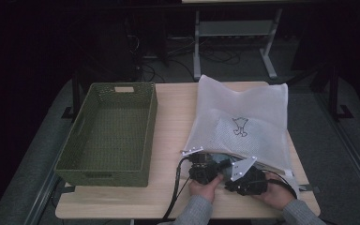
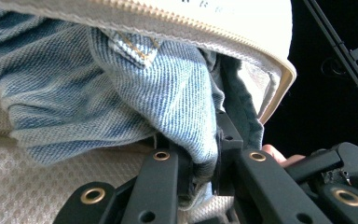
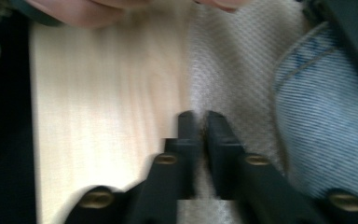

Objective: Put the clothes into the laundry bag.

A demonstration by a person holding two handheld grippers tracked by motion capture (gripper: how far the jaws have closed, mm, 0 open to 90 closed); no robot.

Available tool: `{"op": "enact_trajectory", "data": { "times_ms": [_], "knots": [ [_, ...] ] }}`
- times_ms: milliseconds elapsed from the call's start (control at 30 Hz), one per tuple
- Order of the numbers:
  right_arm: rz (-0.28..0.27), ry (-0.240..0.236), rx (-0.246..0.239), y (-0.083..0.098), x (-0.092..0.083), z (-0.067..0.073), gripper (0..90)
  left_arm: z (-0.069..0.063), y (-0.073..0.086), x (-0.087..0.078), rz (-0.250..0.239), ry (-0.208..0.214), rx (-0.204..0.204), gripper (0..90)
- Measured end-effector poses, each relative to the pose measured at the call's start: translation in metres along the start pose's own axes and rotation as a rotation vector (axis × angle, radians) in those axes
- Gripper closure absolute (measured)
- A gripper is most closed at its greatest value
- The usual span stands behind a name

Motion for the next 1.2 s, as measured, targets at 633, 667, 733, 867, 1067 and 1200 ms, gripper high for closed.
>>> {"op": "enact_trajectory", "data": {
  "times_ms": [633,667,733,867,1067,1200],
  "knots": [
    [0.029,-0.217,-0.033,0.034,-0.021,0.031,90.0,0.003,-0.010,0.002,-0.067,-0.063,0.017,82.4],
    [0.037,-0.214,-0.029,0.038,-0.023,0.030,89.7,0.002,-0.008,0.002,-0.061,-0.060,0.019,82.3],
    [0.028,-0.194,-0.006,0.038,-0.026,0.026,83.7,0.001,-0.004,0.003,-0.050,-0.059,0.026,82.1],
    [-0.032,-0.166,0.026,0.030,-0.040,0.018,71.5,0.001,0.002,0.000,-0.031,-0.058,0.036,79.6],
    [-0.109,-0.044,0.028,0.010,-0.076,0.000,65.0,-0.002,0.007,-0.009,-0.006,-0.063,0.056,66.6],
    [-0.149,0.040,0.018,-0.002,-0.100,-0.013,63.3,-0.004,0.014,-0.015,0.009,-0.066,0.053,58.0]
  ]
}}
Point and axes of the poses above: each handheld gripper's, and its own axes: x roughly forward along the jaws, y roughly out of its underside, z roughly to its left, the point moved 7 cm from there along x, roughly forward along the jaws, and after that the axes turned 1 degree about -y, right-handed, at the moved point
